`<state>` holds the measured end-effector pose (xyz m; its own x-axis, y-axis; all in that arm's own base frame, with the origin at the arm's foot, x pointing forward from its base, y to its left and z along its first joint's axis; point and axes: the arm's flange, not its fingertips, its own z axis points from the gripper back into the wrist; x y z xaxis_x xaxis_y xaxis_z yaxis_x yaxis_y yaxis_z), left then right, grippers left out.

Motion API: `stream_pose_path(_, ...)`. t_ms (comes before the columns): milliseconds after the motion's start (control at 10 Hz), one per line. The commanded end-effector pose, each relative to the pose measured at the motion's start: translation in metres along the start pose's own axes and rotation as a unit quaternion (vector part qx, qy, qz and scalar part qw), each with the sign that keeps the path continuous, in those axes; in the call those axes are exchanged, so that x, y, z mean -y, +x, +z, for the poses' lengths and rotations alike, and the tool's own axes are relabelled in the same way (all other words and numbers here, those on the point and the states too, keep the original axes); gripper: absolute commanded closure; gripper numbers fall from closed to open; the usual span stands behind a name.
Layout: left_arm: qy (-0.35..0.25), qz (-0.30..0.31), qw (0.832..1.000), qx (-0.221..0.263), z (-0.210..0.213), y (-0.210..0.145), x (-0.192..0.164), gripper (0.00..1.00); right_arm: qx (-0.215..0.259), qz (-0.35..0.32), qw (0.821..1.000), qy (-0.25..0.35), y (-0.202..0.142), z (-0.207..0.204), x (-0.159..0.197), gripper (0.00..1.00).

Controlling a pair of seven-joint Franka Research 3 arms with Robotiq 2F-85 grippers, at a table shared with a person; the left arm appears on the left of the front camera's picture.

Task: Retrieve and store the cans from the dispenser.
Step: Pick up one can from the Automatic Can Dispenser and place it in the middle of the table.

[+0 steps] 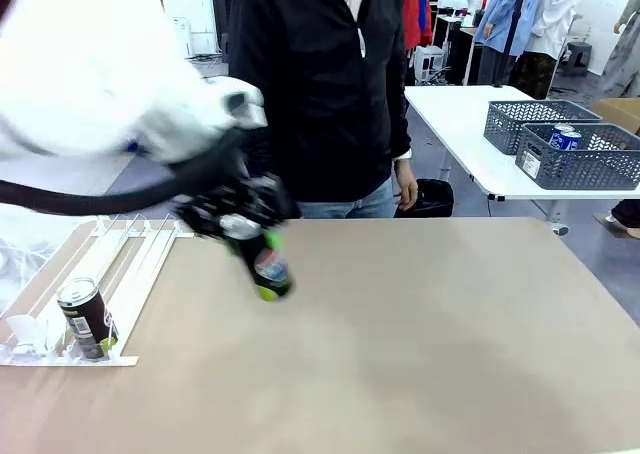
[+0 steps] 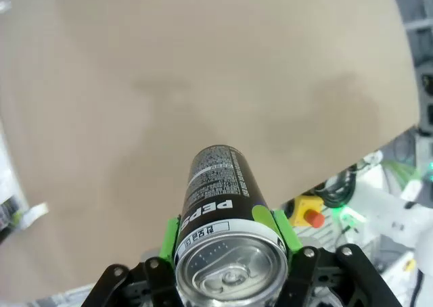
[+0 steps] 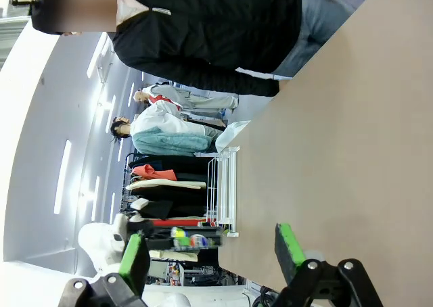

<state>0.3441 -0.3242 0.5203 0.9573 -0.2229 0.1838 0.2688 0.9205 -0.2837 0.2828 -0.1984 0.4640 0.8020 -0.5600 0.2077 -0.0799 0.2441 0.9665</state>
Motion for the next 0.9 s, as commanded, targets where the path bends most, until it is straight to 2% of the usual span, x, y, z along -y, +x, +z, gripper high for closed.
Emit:
stream_pose_path(0,0.06,-0.051,0.997,0.012,-0.04,0.043,0.041,1.0,0.001,-0.001,1.0,0.006,0.0,0.001,-0.003,0.0)
stream_pose_path(100,0.08,-0.079,0.994,-0.001,-0.066,0.045,0.073,1.0,0.001,-0.001,1.0,0.006,0.0,0.001,-0.003,0.0)
stream_pose_path(300,0.131,-0.096,0.987,-0.003,-0.11,0.05,0.104,1.0,0.001,-0.001,1.0,0.006,0.0,0.001,-0.003,0.0)
stream_pose_path(500,0.158,-0.094,0.983,-0.007,-0.144,0.055,0.105,1.0,0.001,-0.001,1.0,0.006,0.0,0.001,-0.003,0.0)
stream_pose_path(800,0.144,-0.089,0.985,-0.032,-0.151,0.062,0.102,1.0,0.001,-0.001,1.0,0.006,0.0,0.001,-0.003,0.0)
